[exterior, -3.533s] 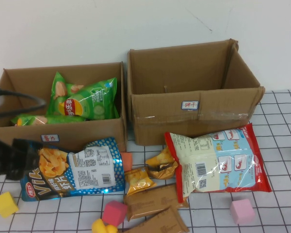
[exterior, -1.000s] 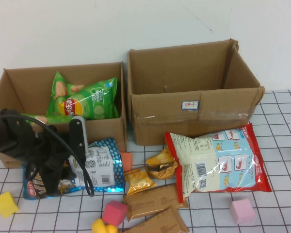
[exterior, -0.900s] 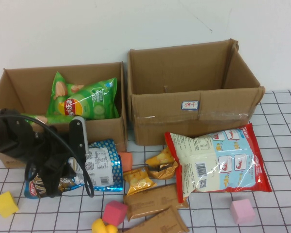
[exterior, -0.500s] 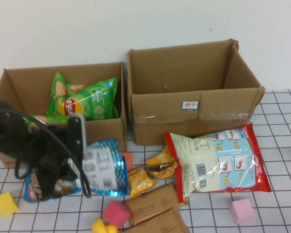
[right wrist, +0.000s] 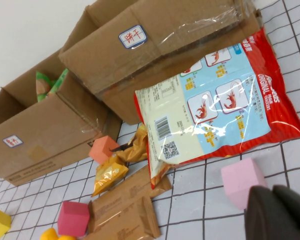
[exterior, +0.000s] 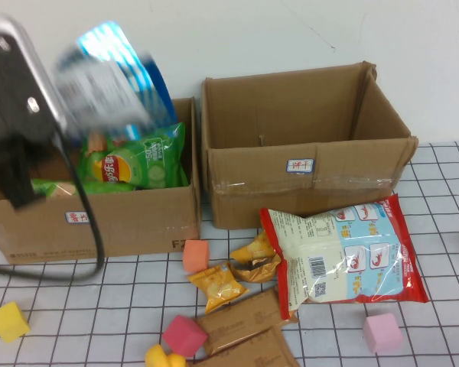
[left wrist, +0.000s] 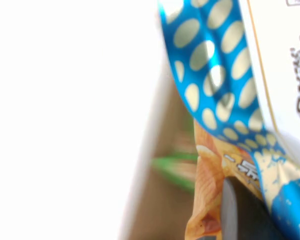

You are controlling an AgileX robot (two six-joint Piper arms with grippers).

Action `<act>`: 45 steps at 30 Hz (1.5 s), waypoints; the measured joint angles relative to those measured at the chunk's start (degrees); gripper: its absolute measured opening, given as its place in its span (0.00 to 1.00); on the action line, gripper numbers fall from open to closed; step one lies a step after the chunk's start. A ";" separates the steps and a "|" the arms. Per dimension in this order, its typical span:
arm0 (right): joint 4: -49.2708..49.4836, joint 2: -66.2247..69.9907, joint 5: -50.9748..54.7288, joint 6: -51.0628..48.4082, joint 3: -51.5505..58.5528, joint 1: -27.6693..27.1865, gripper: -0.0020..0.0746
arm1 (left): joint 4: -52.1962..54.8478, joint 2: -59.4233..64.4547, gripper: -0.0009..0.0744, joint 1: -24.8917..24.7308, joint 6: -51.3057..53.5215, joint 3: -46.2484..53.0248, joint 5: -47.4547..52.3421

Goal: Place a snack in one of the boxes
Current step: Place the potato chip in the potato chip box

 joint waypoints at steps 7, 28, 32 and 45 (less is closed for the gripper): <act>0.12 0.00 0.11 0.00 0.00 0.00 0.02 | -0.33 6.60 0.21 0.00 0.04 0.00 -19.44; 1.02 0.00 1.43 0.00 0.00 0.00 0.02 | 3.24 27.62 0.79 -0.32 -6.63 -0.22 -37.35; 1.36 0.00 1.43 -0.69 0.00 0.00 0.02 | -6.76 19.91 0.70 -2.37 -7.44 -0.26 -36.72; 4.54 0.00 0.91 -5.25 -0.88 0.00 0.02 | -23.08 -2.83 0.02 -3.25 -21.48 -0.60 4.70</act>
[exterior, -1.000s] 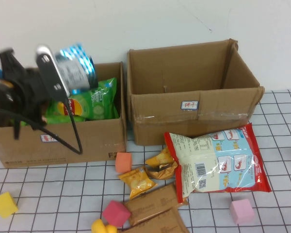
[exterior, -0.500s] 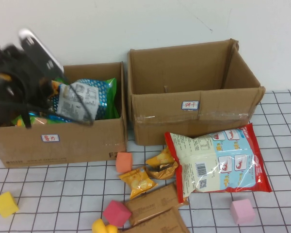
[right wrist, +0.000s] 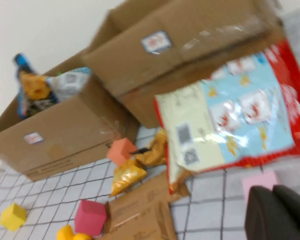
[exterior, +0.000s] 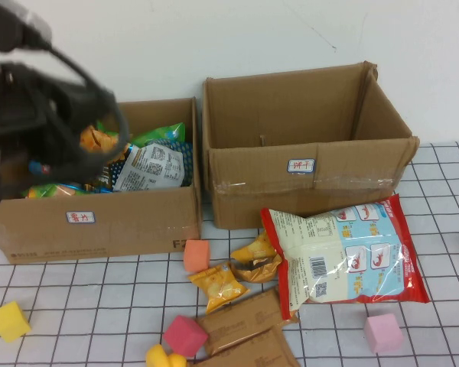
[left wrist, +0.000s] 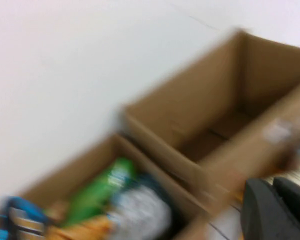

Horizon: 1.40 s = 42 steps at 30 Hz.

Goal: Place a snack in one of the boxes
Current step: Place the potato chip in the potato chip box, then pick up the potato chip

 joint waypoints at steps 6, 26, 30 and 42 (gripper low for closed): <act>-1.81 3.00 3.79 -6.58 -8.49 0.00 0.02 | 4.97 -6.93 0.01 0.00 -4.27 5.21 8.45; -18.14 45.58 23.80 -30.64 -45.61 0.00 0.02 | 11.13 -50.22 0.01 0.00 -27.39 37.81 2.99; -18.14 52.95 31.32 -34.39 -52.04 0.00 0.02 | 13.22 -54.45 0.01 0.00 -29.79 38.48 3.11; -33.87 67.78 41.49 -26.91 -69.36 13.32 0.02 | 13.83 -55.32 0.01 0.00 -32.19 38.96 3.00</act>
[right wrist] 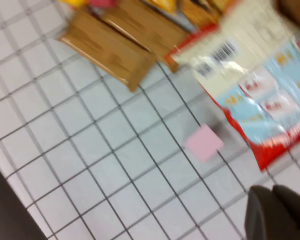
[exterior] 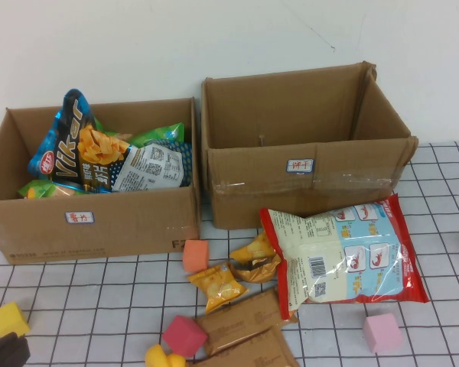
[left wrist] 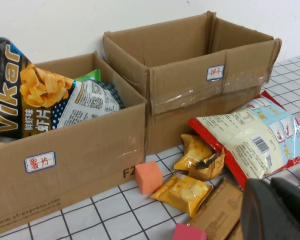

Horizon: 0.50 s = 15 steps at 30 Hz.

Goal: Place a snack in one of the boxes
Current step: Pick up the potato chip

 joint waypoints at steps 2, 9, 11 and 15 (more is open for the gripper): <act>-2.42 2.12 -0.85 4.90 -0.63 0.61 0.03 | 0.00 0.00 0.01 0.00 0.00 0.00 0.00; -1.92 10.63 -6.84 8.99 -0.98 0.96 0.29 | 0.00 0.00 0.01 0.00 -0.13 0.00 0.00; -0.73 13.52 -10.73 11.16 -1.05 0.96 0.50 | 0.00 0.00 0.01 0.00 -0.13 0.00 0.00; 0.17 19.72 -17.00 17.76 -1.05 0.96 0.82 | 0.00 0.00 0.01 0.00 -0.13 0.00 0.00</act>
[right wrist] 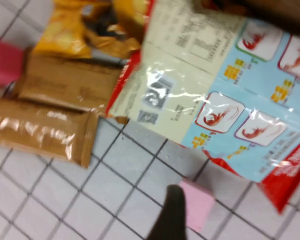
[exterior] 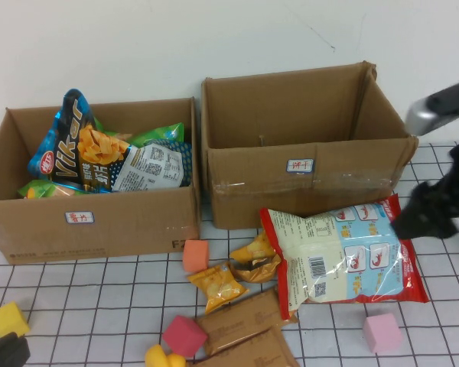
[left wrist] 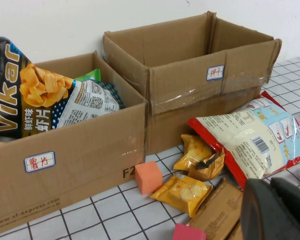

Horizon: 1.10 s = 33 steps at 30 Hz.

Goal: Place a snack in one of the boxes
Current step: Pick up the potato chip

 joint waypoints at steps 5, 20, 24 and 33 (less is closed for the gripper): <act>0.85 8.98 -2.76 5.38 0.00 -0.79 0.91 | -1.51 0.00 0.01 0.08 0.00 0.00 -0.11; 8.62 23.64 -12.76 0.38 0.00 -6.24 0.89 | -2.98 0.00 0.01 0.08 0.00 0.00 -0.33; 12.00 25.89 -13.83 -2.29 -0.06 -6.68 0.89 | -2.98 0.00 0.01 0.08 0.00 0.00 -0.55; 17.91 29.01 -14.06 -6.94 -0.20 -6.94 0.89 | -3.53 0.00 0.01 0.08 0.00 0.00 -1.01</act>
